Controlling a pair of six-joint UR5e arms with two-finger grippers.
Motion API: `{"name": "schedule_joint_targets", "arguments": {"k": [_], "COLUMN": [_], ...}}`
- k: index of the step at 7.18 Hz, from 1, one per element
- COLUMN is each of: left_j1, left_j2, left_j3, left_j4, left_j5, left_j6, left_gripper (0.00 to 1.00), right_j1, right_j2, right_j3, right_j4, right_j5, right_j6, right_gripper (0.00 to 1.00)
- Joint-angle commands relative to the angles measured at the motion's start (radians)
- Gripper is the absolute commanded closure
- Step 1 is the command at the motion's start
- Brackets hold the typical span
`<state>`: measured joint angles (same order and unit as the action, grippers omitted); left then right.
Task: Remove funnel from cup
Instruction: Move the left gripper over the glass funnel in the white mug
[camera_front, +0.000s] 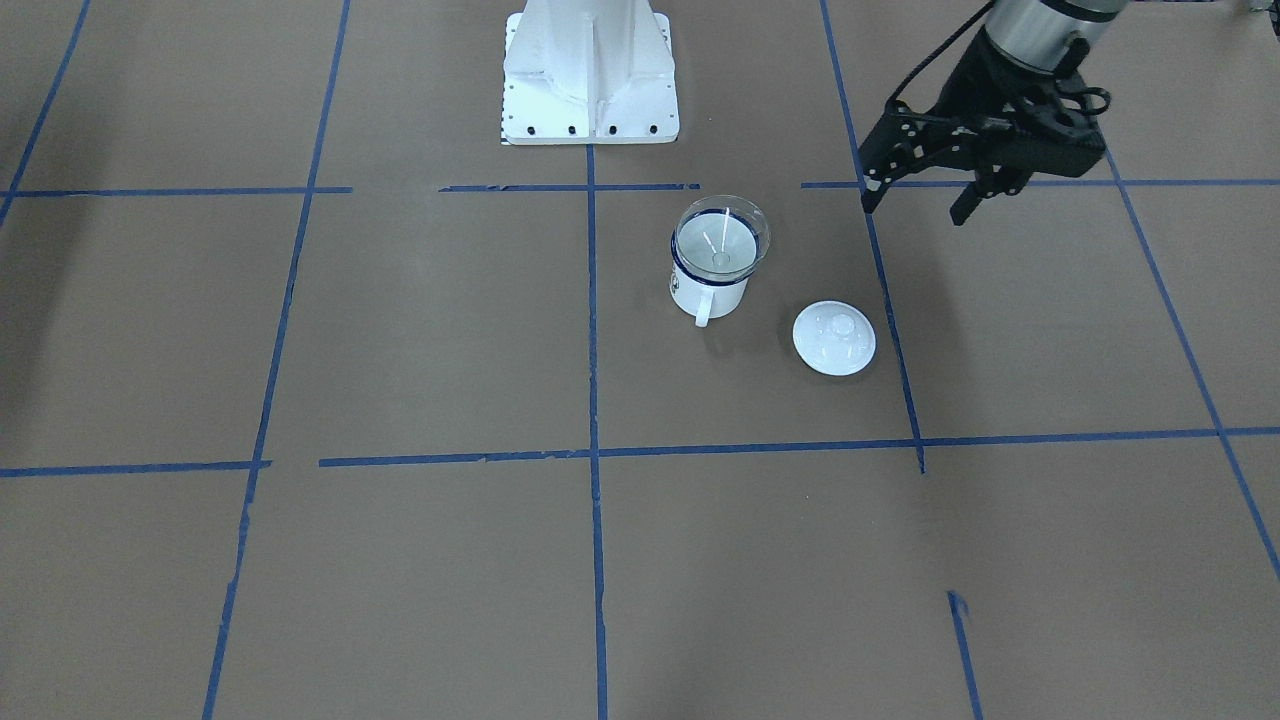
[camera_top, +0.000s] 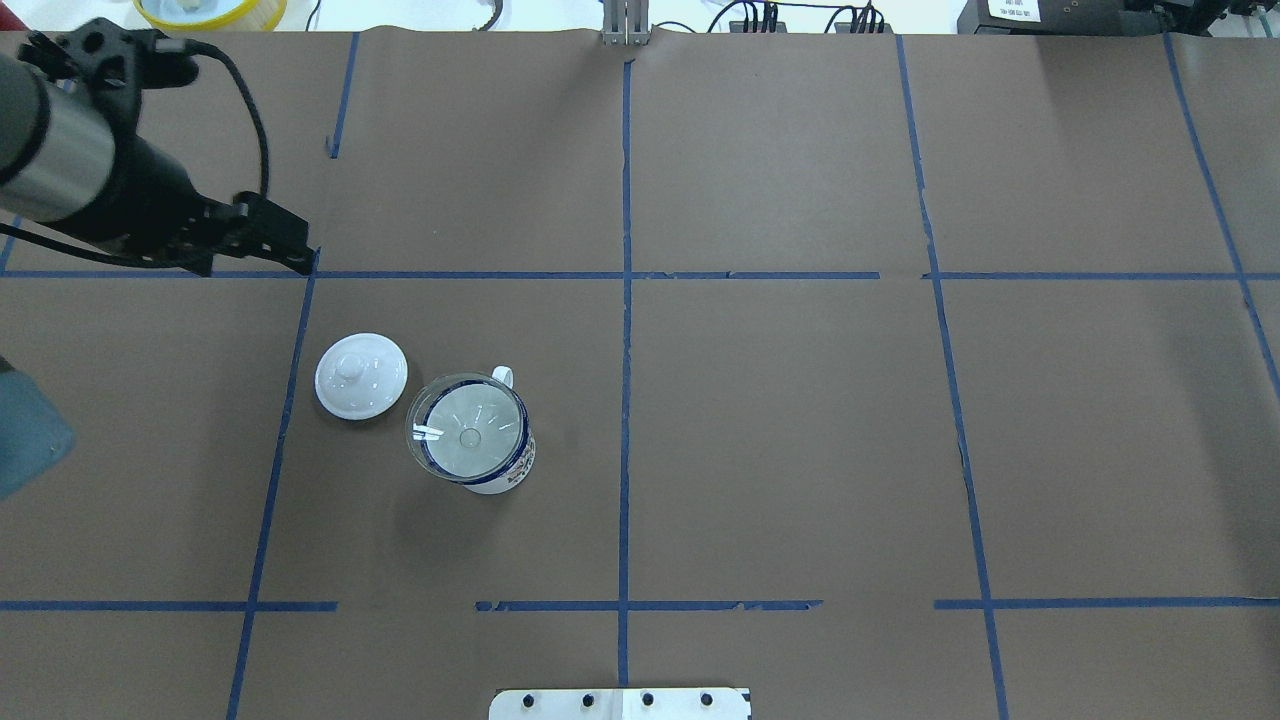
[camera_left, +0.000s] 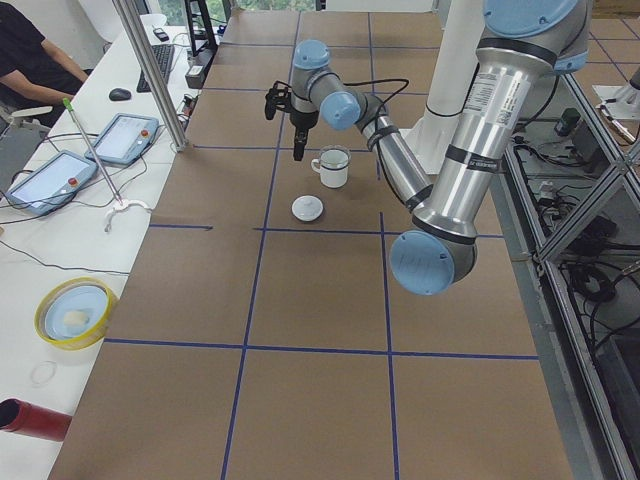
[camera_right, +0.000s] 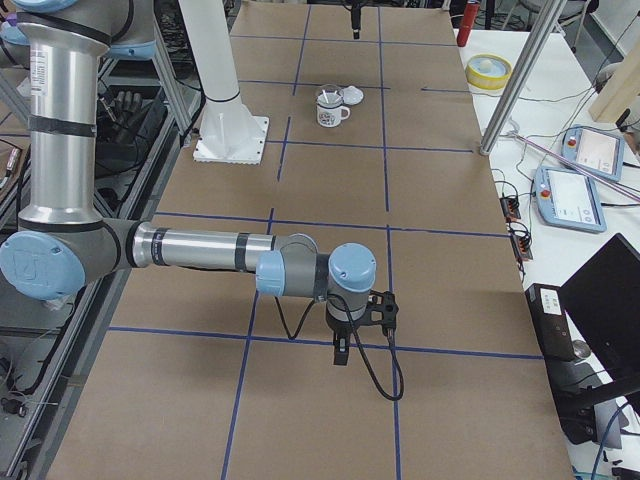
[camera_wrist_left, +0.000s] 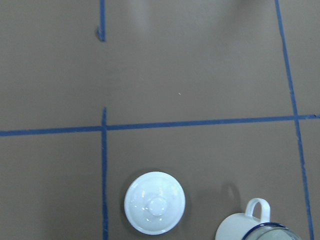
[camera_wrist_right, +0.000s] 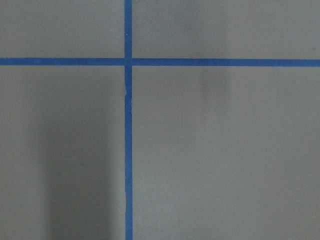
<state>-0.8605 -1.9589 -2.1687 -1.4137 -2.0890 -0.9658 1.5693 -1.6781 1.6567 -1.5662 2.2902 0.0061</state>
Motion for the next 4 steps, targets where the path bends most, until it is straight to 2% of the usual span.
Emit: {"name": "schedule_joint_targets", "arguments": {"k": [1,4], "left_j1": [0.131,0.184], "left_j2": [-0.170,-0.207], "left_j3": [0.004,0.052], "left_j4": [0.200,0.196], "left_j5": [0.102,0.107], "left_j6": [-0.050,-0.048], "left_gripper": [0.00,0.00], "right_j1": [0.000,0.000], "right_j2": [0.000,0.000], "right_j3": [0.000,0.000], "right_j4": [0.000,0.000], "right_j5": [0.000,0.000], "right_j6": [0.000,0.000], "right_gripper": [0.00,0.00]}}
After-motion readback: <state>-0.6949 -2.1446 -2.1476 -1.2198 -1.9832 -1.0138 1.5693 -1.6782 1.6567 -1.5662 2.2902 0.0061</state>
